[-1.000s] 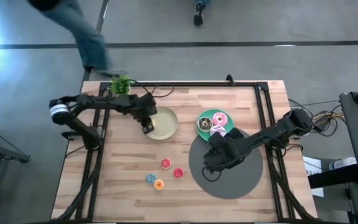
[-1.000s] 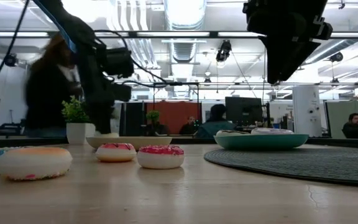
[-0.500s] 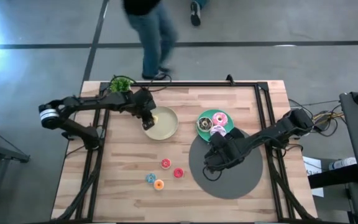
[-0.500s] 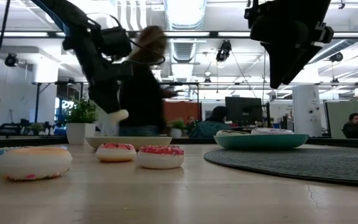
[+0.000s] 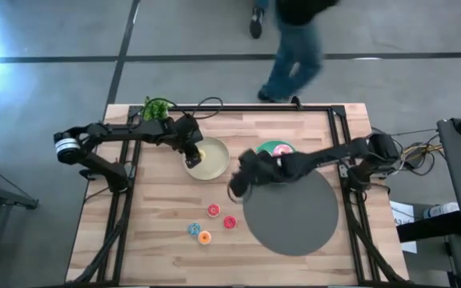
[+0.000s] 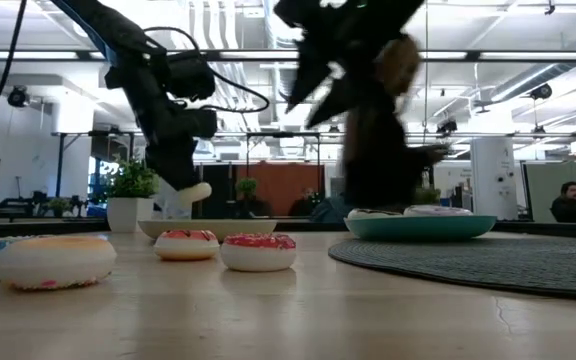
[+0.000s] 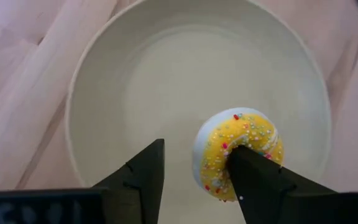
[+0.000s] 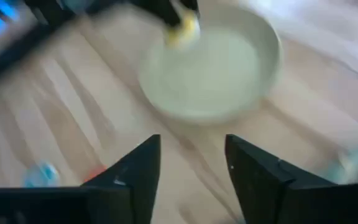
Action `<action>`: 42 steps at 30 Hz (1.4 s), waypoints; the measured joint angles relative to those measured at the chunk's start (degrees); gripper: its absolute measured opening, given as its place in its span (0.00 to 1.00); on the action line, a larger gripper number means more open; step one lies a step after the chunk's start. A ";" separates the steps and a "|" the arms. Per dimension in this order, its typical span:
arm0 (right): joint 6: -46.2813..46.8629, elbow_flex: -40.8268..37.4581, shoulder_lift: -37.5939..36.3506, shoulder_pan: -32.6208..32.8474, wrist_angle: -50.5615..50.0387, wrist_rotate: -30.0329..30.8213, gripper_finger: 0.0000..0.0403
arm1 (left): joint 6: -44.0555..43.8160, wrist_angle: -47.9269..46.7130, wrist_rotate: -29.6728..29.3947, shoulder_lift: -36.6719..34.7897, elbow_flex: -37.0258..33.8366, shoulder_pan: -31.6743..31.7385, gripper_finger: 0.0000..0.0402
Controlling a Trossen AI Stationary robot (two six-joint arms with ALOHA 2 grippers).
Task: Pick & Place donuts
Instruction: Put the small yellow donut on the white plate
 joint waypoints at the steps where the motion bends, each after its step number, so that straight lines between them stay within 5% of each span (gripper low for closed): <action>1: -0.50 -0.22 0.02 -1.57 3.09 -1.37 0.39 | -0.08 0.08 0.54 -0.12 -0.21 0.00 0.37; 7: 1.63 -0.19 5.08 -8.66 15.59 -12.15 0.19 | -1.92 1.53 4.50 -2.80 -0.70 0.16 0.37; 13: 2.91 4.80 11.14 -10.03 17.94 -13.06 0.04 | -3.21 4.69 5.82 -5.49 -0.68 0.53 0.37; 27: 3.65 15.01 20.65 -11.16 21.28 -17.92 0.02 | -4.72 4.40 6.82 -5.51 -1.86 0.76 0.37; 37: 2.98 15.11 21.35 -11.44 16.80 -17.09 0.02 | -6.25 2.00 6.27 -6.61 -2.76 0.76 0.37; 42: 3.93 14.47 21.58 -11.54 12.27 -15.66 0.02 | -6.88 5.51 12.43 -10.82 -2.73 0.72 0.37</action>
